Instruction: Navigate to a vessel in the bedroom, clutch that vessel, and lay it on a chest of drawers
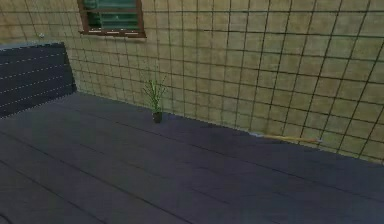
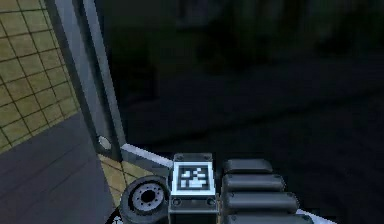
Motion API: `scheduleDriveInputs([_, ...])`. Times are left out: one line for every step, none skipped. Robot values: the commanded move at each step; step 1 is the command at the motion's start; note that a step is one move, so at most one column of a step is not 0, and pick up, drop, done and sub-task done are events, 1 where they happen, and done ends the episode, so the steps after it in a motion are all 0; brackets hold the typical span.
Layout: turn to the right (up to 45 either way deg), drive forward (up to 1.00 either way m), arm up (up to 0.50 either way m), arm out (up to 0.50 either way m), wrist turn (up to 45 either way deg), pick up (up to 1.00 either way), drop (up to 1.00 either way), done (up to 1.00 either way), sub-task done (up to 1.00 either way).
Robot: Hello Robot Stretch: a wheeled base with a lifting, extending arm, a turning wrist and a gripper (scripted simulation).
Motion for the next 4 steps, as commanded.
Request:
scheduleDriveInputs([0.0, 0.30, 0.00, 0.00, 0.0, 0.00, 0.00, 0.00, 0.00])
scheduleDriveInputs([21.0, 0.00, 0.00, 0.00, 0.0, 0.00, 0.00, 0.00, 0.00])
scheduleDriveInputs([0.0, 0.15, 0.00, 0.00, 0.0, 0.00, 0.00, 0.00, 0.00])
scheduleDriveInputs([-45.0, 0.00, 0.00, 0.00, 0.0, 0.00, 0.00, 0.00, 0.00])
